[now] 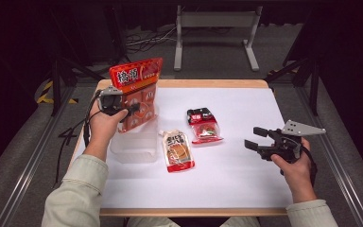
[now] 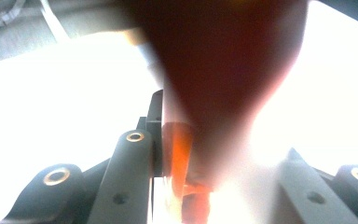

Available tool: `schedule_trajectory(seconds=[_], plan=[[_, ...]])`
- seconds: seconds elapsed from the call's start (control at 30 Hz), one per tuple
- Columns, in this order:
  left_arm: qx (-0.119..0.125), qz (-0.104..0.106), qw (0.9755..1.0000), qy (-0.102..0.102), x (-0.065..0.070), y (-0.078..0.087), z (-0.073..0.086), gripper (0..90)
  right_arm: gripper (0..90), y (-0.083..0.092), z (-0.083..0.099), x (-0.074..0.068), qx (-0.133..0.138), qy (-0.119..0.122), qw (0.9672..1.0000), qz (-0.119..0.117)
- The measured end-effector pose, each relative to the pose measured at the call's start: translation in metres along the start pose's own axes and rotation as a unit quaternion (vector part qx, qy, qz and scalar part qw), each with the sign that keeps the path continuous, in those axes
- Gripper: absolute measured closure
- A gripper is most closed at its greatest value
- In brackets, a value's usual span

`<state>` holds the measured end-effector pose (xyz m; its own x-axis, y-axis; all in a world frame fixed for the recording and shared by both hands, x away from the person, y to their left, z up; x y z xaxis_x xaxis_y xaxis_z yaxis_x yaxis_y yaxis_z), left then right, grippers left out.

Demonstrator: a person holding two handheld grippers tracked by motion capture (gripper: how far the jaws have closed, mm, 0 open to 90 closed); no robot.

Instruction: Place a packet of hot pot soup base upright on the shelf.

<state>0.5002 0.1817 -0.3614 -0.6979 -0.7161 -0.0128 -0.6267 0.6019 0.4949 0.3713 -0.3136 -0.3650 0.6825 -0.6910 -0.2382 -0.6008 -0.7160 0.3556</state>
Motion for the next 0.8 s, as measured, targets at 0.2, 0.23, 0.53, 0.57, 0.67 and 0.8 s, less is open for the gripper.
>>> schedule_trajectory(seconds=[0.2, 0.23, 0.53, 0.57, 0.67, 0.8], plan=[[0.005, 0.003, 0.9999, -0.009, -0.004, -0.011, 0.001, 70.5, 32.2, -0.002, 0.001, -0.001, -0.005, 0.001, 1.0, -0.001], [0.005, 0.003, 0.9999, -0.009, -0.004, -0.011, 0.001, 70.5, 32.2, -0.002, 0.001, -0.001, -0.005, 0.001, 1.0, -0.001], [-0.084, 0.025, 0.9962, -0.005, -0.006, -0.005, 0.011, 70.0, 31.8, -0.001, 0.001, -0.002, -0.003, 0.002, 1.0, -0.004], [-0.083, 0.028, 0.9962, 0.0, -0.007, -0.004, 0.013, 70.0, 31.8, -0.001, 0.001, -0.002, -0.003, 0.002, 1.0, -0.004], [-0.083, 0.037, 0.9958, 0.016, -0.011, -0.001, 0.021, 69.9, 31.8, -0.002, 0.001, -0.002, -0.003, 0.002, 1.0, -0.003], [-0.073, 0.048, 0.9958, 0.029, -0.013, 0.0, 0.029, 69.9, 31.7, -0.003, 0.001, -0.003, -0.005, 0.003, 1.0, -0.003]])
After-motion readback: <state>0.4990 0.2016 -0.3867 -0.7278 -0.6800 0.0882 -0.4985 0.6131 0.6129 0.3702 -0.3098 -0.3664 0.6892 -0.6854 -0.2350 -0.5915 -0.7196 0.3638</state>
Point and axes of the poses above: each handheld gripper's, and its own axes: y roughly backward along the jaws, z roughly out of its underside, x roughly to its right, the point moved 2 cm from there along -y, roughly forward along the jaws, and after that the axes turned 8 degrees about -y, right-handed, at the moved point
